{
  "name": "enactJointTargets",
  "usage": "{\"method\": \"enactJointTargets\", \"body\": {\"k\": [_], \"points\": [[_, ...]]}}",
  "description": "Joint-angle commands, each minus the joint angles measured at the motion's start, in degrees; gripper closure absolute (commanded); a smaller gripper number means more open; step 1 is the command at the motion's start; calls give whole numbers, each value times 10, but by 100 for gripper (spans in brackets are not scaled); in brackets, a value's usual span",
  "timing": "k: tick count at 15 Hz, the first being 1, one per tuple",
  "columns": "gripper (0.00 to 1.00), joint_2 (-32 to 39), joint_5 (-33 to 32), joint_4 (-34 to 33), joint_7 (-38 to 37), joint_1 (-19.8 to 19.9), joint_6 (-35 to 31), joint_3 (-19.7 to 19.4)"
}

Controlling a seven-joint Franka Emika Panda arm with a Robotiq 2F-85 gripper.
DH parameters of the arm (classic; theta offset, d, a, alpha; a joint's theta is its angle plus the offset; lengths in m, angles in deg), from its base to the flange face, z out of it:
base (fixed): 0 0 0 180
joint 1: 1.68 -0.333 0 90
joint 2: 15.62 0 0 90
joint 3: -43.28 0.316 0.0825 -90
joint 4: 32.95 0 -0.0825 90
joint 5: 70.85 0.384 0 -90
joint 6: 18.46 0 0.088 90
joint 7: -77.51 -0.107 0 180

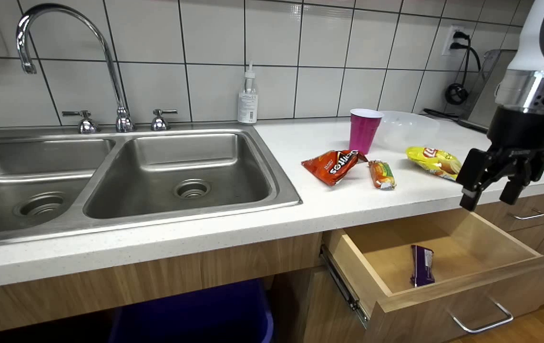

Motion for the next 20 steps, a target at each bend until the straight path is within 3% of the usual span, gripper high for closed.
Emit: {"method": "enactJointTargets", "body": {"k": [1, 20], "points": [[0, 11, -1, -43, 9, 15, 6, -8], [0, 163, 13, -246, 73, 62, -83, -29]]}}
